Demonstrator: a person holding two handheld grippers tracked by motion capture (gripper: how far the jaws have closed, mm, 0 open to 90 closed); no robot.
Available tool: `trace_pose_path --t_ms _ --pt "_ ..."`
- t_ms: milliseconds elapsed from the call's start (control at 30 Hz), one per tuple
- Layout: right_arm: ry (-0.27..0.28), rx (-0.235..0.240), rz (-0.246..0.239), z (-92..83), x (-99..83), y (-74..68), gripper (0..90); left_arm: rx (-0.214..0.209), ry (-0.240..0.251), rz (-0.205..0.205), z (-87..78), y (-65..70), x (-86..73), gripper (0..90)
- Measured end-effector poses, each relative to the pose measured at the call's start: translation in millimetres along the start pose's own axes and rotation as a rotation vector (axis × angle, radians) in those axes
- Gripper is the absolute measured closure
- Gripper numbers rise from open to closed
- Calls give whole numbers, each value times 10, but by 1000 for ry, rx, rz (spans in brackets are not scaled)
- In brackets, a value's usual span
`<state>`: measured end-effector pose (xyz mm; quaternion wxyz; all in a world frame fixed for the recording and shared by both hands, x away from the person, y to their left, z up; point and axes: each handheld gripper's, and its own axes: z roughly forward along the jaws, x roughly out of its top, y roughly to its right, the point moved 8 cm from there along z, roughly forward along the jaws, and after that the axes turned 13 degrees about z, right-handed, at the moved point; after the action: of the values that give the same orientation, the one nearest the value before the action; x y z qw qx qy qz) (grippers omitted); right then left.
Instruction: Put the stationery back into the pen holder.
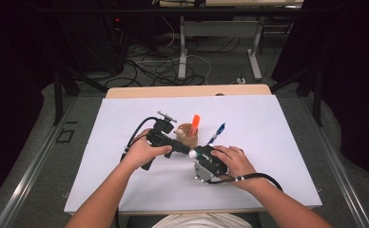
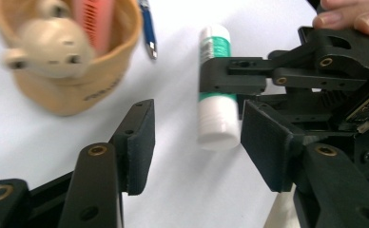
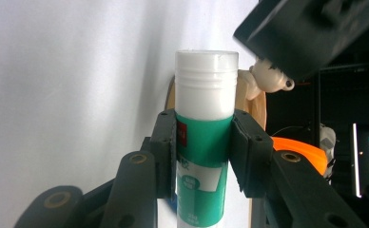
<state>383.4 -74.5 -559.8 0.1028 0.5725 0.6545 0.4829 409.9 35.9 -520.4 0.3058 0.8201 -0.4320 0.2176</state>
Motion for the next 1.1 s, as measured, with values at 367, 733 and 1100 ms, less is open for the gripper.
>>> trace_pose_path --t_ms 367,733,1100 --pt "35 31 134 1 -20 69 652 84 49 -34 -105 -220 -142 438" --pt "51 37 272 21 -19 196 651 232 59 24 -149 -389 -249 413" --pt "101 55 396 89 36 358 651 310 97 27 -192 -506 -288 372"
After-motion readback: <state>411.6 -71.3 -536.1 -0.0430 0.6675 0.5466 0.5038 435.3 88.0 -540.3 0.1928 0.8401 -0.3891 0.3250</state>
